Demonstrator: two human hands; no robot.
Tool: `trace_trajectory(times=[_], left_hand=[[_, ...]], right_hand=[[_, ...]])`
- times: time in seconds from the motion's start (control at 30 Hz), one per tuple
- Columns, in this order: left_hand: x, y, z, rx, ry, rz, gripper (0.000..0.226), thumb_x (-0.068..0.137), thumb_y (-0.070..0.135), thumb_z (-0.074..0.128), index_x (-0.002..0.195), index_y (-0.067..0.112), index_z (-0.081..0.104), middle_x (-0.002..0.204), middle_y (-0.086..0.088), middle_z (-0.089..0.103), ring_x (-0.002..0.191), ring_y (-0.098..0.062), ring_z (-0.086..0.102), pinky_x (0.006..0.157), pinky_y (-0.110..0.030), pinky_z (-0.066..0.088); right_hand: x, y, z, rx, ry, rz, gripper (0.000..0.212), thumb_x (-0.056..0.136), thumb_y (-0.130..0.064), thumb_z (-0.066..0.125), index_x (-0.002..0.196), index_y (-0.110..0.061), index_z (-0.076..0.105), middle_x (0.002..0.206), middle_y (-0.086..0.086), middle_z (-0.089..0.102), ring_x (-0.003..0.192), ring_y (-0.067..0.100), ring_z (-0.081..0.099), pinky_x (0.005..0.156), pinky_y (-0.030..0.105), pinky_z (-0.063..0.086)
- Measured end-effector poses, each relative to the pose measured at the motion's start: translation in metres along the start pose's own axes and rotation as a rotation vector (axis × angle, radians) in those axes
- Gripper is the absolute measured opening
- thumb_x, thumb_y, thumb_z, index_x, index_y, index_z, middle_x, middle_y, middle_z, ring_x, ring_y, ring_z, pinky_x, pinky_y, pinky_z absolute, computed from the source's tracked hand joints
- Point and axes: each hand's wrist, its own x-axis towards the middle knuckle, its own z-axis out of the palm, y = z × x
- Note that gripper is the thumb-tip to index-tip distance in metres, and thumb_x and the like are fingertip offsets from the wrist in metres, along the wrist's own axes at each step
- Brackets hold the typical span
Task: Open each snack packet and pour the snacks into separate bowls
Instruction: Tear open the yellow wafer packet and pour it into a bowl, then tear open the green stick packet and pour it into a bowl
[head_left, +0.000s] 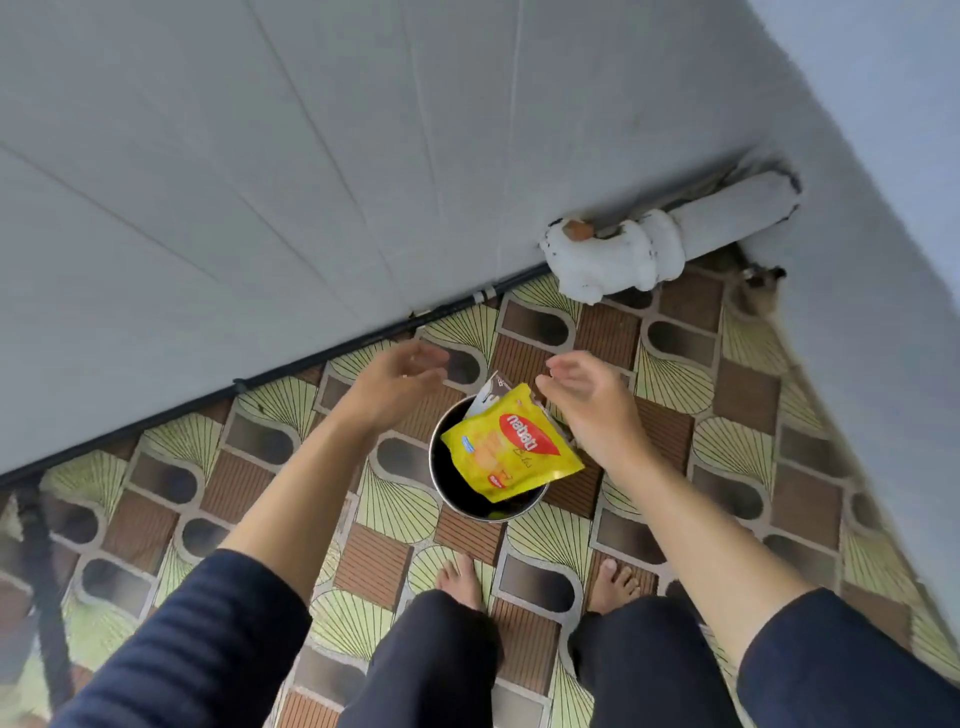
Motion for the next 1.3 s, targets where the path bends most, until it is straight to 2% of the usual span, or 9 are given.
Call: trace_trajectory(times=[0.13,0.3,0.4,0.47,0.67,0.77,0.9,1.07,1.3], left_hand=[[-0.046,0.059,-0.019,0.002,0.032,0.128,0.014,0.099,0.019,0.062,0.109,0.027,0.068,0.1,-0.002,0.073,0.094,-0.016,0.073,0.091,-0.04,0.055],[-0.128,0.149,-0.041,0.043,0.025,0.365,0.016,0.1,0.023,0.062,0.099,0.038,0.068,0.095,-0.006,0.073,0.09,-0.023,0.073,0.089,-0.049,0.058],[-0.182,0.216,-0.054,0.091,0.003,0.538,0.022,0.099,0.024,0.062,0.093,0.045,0.066,0.091,-0.002,0.071,0.087,-0.019,0.073,0.08,-0.038,0.057],[-0.214,0.26,-0.061,0.123,0.012,0.647,0.026,0.099,0.024,0.063,0.092,0.049,0.065,0.09,0.002,0.071,0.086,-0.016,0.073,0.077,-0.032,0.053],[-0.282,0.362,-0.054,0.194,0.029,0.907,0.02,0.099,0.025,0.064,0.094,0.045,0.066,0.086,0.005,0.071,0.081,-0.016,0.073,0.084,-0.043,0.058],[-0.31,0.397,-0.024,0.228,0.01,1.0,0.016,0.098,0.028,0.064,0.094,0.044,0.066,0.085,0.008,0.071,0.079,-0.013,0.073,0.081,-0.041,0.057],[-0.344,0.437,0.038,0.268,-0.065,1.105,0.01,0.099,0.031,0.062,0.096,0.04,0.066,0.089,0.007,0.071,0.08,-0.01,0.073,0.066,-0.031,0.05],[-0.391,0.482,0.145,0.301,-0.185,1.229,0.009,0.099,0.03,0.062,0.097,0.038,0.066,0.09,0.005,0.071,0.08,-0.013,0.072,0.072,-0.037,0.054],[-0.453,0.527,0.311,0.253,-0.368,1.356,0.005,0.098,0.03,0.063,0.097,0.034,0.066,0.088,0.005,0.071,0.075,-0.01,0.072,0.066,-0.019,0.046]], right_hand=[[-0.026,-0.065,-0.035,0.012,-0.007,-0.065,0.018,0.092,-0.031,0.07,0.109,-0.026,0.067,0.109,-0.012,0.069,0.103,-0.003,0.06,0.085,0.016,0.045],[-0.088,-0.161,-0.091,0.059,-0.003,-0.19,0.017,0.093,-0.03,0.07,0.109,-0.027,0.067,0.104,-0.014,0.07,0.098,-0.006,0.063,0.09,0.017,0.048],[-0.133,-0.223,-0.133,0.08,0.031,-0.293,0.017,0.094,-0.028,0.069,0.111,-0.027,0.067,0.103,-0.013,0.071,0.098,-0.005,0.064,0.087,0.012,0.047],[-0.161,-0.257,-0.161,0.101,0.09,-0.37,0.015,0.094,-0.026,0.07,0.108,-0.027,0.068,0.098,-0.013,0.072,0.097,-0.003,0.065,0.08,0.012,0.048],[-0.233,-0.315,-0.246,0.145,0.354,-0.546,0.016,0.093,-0.025,0.07,0.109,-0.024,0.068,0.096,-0.013,0.072,0.1,0.002,0.066,0.084,0.021,0.056],[-0.266,-0.316,-0.293,0.182,0.483,-0.578,0.012,0.092,-0.025,0.071,0.104,-0.026,0.068,0.092,-0.013,0.072,0.099,0.003,0.066,0.083,0.023,0.056],[-0.316,-0.292,-0.36,0.202,0.643,-0.579,0.008,0.092,-0.026,0.071,0.1,-0.028,0.069,0.091,-0.012,0.071,0.099,0.001,0.065,0.078,0.02,0.053],[-0.386,-0.234,-0.451,0.18,0.853,-0.532,0.006,0.092,-0.027,0.07,0.099,-0.027,0.069,0.094,-0.011,0.071,0.1,0.002,0.064,0.079,0.022,0.053],[-0.474,-0.149,-0.561,0.158,1.129,-0.481,0.004,0.092,-0.022,0.071,0.095,-0.023,0.07,0.089,-0.011,0.07,0.092,0.001,0.065,0.071,0.019,0.053]])
